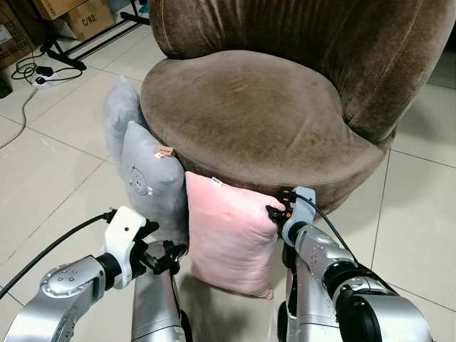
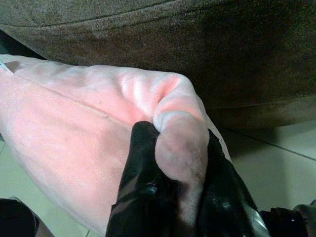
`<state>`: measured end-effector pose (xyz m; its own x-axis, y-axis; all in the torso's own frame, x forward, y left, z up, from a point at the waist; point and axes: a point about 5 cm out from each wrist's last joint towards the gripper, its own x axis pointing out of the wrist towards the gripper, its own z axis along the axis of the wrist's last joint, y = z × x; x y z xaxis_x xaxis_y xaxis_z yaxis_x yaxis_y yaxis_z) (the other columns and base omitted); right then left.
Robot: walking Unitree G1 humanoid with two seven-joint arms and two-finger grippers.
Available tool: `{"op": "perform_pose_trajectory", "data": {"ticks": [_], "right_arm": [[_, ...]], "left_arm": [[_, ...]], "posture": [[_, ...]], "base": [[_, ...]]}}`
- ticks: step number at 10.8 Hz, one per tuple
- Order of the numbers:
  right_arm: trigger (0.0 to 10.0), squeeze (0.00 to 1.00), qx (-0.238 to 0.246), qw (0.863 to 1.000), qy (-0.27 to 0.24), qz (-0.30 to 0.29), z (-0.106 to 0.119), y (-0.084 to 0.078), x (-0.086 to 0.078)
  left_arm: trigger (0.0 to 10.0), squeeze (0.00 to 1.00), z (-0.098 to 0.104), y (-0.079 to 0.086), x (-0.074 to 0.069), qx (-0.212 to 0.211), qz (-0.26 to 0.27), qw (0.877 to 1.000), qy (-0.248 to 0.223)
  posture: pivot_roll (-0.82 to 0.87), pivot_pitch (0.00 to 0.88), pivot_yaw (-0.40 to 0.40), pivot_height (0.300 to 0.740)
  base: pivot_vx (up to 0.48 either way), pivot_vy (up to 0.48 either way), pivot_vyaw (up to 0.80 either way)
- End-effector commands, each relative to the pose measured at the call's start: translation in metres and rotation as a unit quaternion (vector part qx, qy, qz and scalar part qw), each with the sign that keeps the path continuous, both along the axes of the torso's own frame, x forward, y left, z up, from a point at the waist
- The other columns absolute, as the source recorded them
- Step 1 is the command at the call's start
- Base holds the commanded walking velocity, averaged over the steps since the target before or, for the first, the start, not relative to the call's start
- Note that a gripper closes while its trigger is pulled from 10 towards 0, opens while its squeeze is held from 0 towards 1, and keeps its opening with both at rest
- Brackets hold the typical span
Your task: Move the pillow to the sofa from floor
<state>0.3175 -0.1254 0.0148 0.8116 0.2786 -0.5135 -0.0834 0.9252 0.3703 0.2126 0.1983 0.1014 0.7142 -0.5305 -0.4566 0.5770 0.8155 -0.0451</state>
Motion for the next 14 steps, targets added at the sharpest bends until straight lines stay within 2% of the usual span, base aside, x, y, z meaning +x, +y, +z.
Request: {"op": "perform_pose_trajectory", "data": {"ticks": [1, 3, 5, 6, 8, 9, 10, 11, 12, 13, 14], "right_arm": [[0.0, 0.00, 0.000, 1.000, 0.009, 0.004, -0.003, 0.000, -0.003], [0.0, 0.00, 0.006, 1.000, 0.005, 0.006, -0.002, -0.001, -0.001], [0.0, 0.00, 0.033, 0.999, -0.014, 0.036, 0.001, -0.007, -0.002], [0.0, 0.00, 0.058, 0.996, -0.033, 0.057, 0.004, -0.018, -0.004], [0.0, 0.00, 0.101, 0.985, -0.090, 0.110, 0.019, -0.051, -0.014], [0.0, 0.00, 0.118, 0.980, -0.114, 0.116, 0.030, -0.059, -0.015], [0.0, 0.00, 0.150, 0.968, -0.158, 0.123, 0.052, -0.069, -0.017], [0.0, 0.00, 0.216, 0.939, -0.241, 0.115, 0.100, -0.082, -0.015], [0.0, 0.00, 0.264, 0.899, -0.334, 0.105, 0.155, -0.090, -0.007], [0.0, 0.00, 0.267, 0.878, -0.392, 0.072, 0.193, -0.093, 0.002], [0.0, 0.00, 0.261, 0.864, -0.430, 0.030, 0.224, -0.095, 0.012]], "left_arm": [[10.0, 0.00, -0.003, 0.002, -0.001, 0.005, -0.001, 1.000, 0.007], [10.0, 0.00, -0.005, 0.003, 0.000, 0.007, -0.001, 1.000, 0.004], [10.0, 0.00, -0.007, 0.008, 0.002, 0.013, 0.011, 1.000, -0.012], [10.0, 0.00, -0.010, 0.010, 0.002, 0.014, 0.019, 1.000, -0.018], [10.0, 0.00, -0.016, 0.008, 0.009, 0.014, 0.034, 0.999, -0.040], [10.0, 0.00, -0.013, 0.007, 0.013, 0.013, 0.038, 0.998, -0.050], [10.0, 0.00, -0.007, 0.007, 0.017, 0.012, 0.042, 0.997, -0.064], [10.0, 0.00, 0.004, 0.006, 0.017, 0.010, 0.042, 0.995, -0.085], [10.0, 0.00, 0.015, 0.003, 0.018, 0.008, 0.037, 0.994, -0.107], [10.0, 0.00, 0.029, 0.000, 0.020, 0.004, 0.034, 0.991, -0.133], [10.0, 0.00, 0.041, -0.001, 0.022, 0.005, 0.037, 0.987, -0.156]], "posture": [[0.01, 0.106, 0.080, 0.445], [0.01, 0.096, 0.078, 0.445], [0.01, 0.091, 0.072, 0.445], [0.00, 0.083, 0.079, 0.445], [-0.01, 0.057, 0.091, 0.445], [-0.02, 0.045, 0.098, 0.445], [-0.02, 0.042, 0.100, 0.445], [-0.02, 0.029, 0.105, 0.445], [-0.02, 0.024, 0.114, 0.445], [-0.02, 0.022, 0.117, 0.445], [-0.02, 0.020, 0.117, 0.445]], "base": [[0.000, 0.000, 0.00], [0.000, 0.000, 0.00], [0.000, 0.000, 0.00], [0.000, 0.000, 0.00], [0.000, 0.000, 0.00], [0.000, 0.000, 0.00], [0.000, 0.000, 0.00], [0.000, 0.000, 0.00], [0.000, 0.000, 0.00], [0.000, 0.000, 0.00], [0.000, 0.000, 0.00]]}}
